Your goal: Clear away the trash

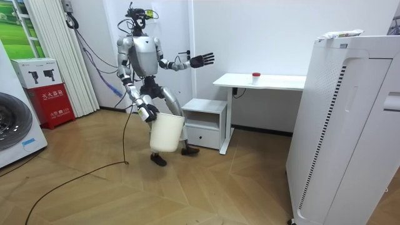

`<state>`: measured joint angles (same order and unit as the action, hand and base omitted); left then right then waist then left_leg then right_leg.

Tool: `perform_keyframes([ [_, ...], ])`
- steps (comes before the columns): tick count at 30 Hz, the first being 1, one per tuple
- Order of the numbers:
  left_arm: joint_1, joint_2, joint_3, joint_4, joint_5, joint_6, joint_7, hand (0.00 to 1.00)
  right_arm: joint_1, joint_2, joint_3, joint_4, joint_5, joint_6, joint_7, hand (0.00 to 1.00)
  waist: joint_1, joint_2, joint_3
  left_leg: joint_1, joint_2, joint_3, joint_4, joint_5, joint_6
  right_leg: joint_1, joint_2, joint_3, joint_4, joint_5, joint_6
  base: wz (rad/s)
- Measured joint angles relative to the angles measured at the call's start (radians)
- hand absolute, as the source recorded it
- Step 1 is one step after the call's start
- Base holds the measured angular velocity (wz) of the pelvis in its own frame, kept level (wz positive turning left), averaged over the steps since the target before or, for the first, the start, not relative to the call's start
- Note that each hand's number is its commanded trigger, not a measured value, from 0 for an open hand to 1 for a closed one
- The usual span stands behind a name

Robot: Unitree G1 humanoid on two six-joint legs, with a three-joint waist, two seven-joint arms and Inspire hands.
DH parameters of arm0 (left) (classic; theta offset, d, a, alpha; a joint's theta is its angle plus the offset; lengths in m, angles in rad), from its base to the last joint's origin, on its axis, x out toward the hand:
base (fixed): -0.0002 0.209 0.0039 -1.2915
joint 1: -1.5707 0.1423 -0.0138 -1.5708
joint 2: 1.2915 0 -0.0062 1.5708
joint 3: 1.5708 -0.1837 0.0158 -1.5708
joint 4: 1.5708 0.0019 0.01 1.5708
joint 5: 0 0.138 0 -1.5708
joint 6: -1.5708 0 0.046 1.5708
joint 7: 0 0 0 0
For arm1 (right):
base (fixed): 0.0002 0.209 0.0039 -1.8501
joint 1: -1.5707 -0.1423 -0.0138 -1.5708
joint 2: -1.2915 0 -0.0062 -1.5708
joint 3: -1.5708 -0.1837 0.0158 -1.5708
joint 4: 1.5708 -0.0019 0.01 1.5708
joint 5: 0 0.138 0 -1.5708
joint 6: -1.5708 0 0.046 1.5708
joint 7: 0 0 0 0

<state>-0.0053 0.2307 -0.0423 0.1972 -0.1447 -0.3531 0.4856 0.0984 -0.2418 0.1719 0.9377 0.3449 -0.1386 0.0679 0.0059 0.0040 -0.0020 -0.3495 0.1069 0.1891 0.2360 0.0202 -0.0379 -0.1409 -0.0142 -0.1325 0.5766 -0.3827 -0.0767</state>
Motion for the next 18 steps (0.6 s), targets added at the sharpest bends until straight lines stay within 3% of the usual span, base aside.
perform_keyframes([
  [1, 0.009, 0.000, 0.000, 0.000, 0.000, -0.001, -0.003, 0.00, -0.001, 0.001, 0.000, -0.003, -0.004, 0.000, -0.002, 1.00, 0.000, 0.002, -0.0014, 0.001, -0.002, 0.004, 0.014, 0.033, 0.013, 0.008, -0.005, 0.000, 0.001, -0.013, 0.013, -0.21],
  [2, 0.012, 0.000, 0.000, 0.000, 0.002, -0.001, -0.003, 0.00, 0.000, 0.002, 0.001, -0.006, -0.019, 0.000, -0.002, 1.00, 0.001, -0.004, 0.0052, 0.004, -0.012, 0.003, 0.038, 0.041, 0.022, 0.024, -0.020, -0.011, -0.002, -0.020, 0.025, -0.10],
  [3, 0.014, 0.000, 0.000, 0.000, 0.004, -0.001, -0.002, 0.00, 0.000, 0.002, 0.001, -0.006, -0.028, 0.000, -0.001, 1.00, 0.002, -0.008, 0.0066, 0.004, -0.017, 0.004, 0.053, 0.041, 0.024, 0.030, -0.029, -0.017, -0.003, -0.023, 0.026, -0.09],
  [5, 0.024, 0.001, -0.001, 0.000, 0.002, -0.001, 0.002, 0.00, 0.000, 0.000, 0.001, -0.010, -0.035, -0.001, -0.003, 1.00, 0.008, -0.009, 0.0087, -0.006, -0.018, 0.013, 0.119, 0.037, 0.063, 0.055, -0.057, -0.050, -0.004, -0.043, 0.038, -0.12],
  [7, 0.026, 0.002, -0.002, 0.000, 0.002, -0.001, -0.001, 0.00, -0.002, 0.003, 0.002, -0.011, -0.035, -0.001, -0.013, 1.00, 0.005, -0.014, 0.0112, -0.013, -0.031, 0.027, 0.214, -0.049, 0.075, 0.096, -0.094, -0.070, -0.009, -0.077, 0.064, 0.01],
  [8, 0.026, 0.002, -0.002, 0.000, 0.001, -0.001, -0.004, 0.00, -0.001, 0.002, 0.002, -0.011, -0.035, -0.001, -0.014, 1.00, 0.003, -0.014, 0.0112, -0.013, -0.038, 0.029, 0.232, -0.066, 0.081, 0.109, -0.105, -0.071, -0.011, -0.085, 0.071, 0.12],
  [10, 0.026, 0.001, -0.002, 0.000, 0.000, -0.004, -0.021, 0.00, -0.003, 0.001, 0.002, -0.014, -0.034, 0.003, -0.024, 1.00, 0.009, -0.022, 0.0108, 0.001, -0.069, 0.047, 0.289, -0.140, 0.093, 0.145, -0.150, -0.064, 0.004, -0.117, 0.101, 0.00],
  [11, 0.026, 0.002, -0.002, 0.000, 0.000, -0.005, -0.025, 0.00, -0.008, 0.000, 0.002, -0.015, -0.034, 0.003, -0.024, 1.00, 0.011, -0.022, 0.0109, 0.003, -0.073, 0.054, 0.303, -0.160, 0.096, 0.145, -0.162, -0.066, 0.021, -0.122, 0.110, -0.13],
  [12, 0.023, 0.001, -0.002, 0.000, 0.000, -0.006, -0.035, 0.00, -0.014, 0.000, 0.003, -0.020, -0.033, 0.003, -0.026, 1.00, 0.022, -0.022, 0.0111, 0.007, -0.090, 0.059, 0.325, -0.196, 0.100, 0.132, -0.191, -0.072, 0.099, -0.122, 0.115, 0.00],
  [13, 0.015, 0.000, -0.002, 0.000, 0.000, -0.006, -0.037, 0.00, -0.016, 0.001, 0.005, -0.029, -0.031, 0.002, -0.029, 1.00, 0.021, -0.035, 0.0177, 0.012, -0.106, 0.064, 0.351, -0.226, 0.110, 0.097, -0.231, -0.088, 0.213, -0.104, 0.142, 0.16],
  [14, 0.010, 0.000, -0.003, 0.000, 0.000, -0.007, -0.037, 0.00, -0.016, 0.001, 0.005, -0.036, -0.031, 0.003, -0.033, 1.00, 0.020, -0.029, 0.0138, 0.013, -0.113, 0.067, 0.366, -0.244, 0.116, 0.079, -0.249, -0.088, 0.274, -0.084, 0.145, 0.39],
  [15, 0.001, 0.000, -0.009, 0.000, 0.001, -0.007, -0.036, 0.00, -0.017, 0.001, 0.004, -0.047, -0.032, 0.003, -0.039, 1.00, 0.020, -0.027, 0.0130, 0.020, -0.118, 0.071, 0.388, -0.275, 0.125, 0.043, -0.273, -0.082, 0.361, -0.036, 0.142, 0.39],
  [16, -0.001, 0.000, -0.013, 0.002, 0.002, -0.007, -0.035, 0.00, -0.024, 0.001, 0.004, -0.048, -0.031, 0.003, -0.043, 1.00, 0.023, -0.024, 0.0122, 0.038, -0.120, 0.071, 0.389, -0.297, 0.130, 0.022, -0.278, -0.076, 0.419, 0.037, 0.139, 0.29],
  [18, -0.002, 0.001, -0.013, 0.004, 0.029, -0.008, -0.030, 0.00, -0.031, 0.001, 0.003, -0.048, -0.037, 0.003, -0.043, 1.00, 0.030, -0.010, 0.0117, 0.076, -0.120, 0.046, 0.370, -0.319, 0.133, -0.007, -0.268, -0.068, 0.480, 0.118, 0.139, 0.16],
])
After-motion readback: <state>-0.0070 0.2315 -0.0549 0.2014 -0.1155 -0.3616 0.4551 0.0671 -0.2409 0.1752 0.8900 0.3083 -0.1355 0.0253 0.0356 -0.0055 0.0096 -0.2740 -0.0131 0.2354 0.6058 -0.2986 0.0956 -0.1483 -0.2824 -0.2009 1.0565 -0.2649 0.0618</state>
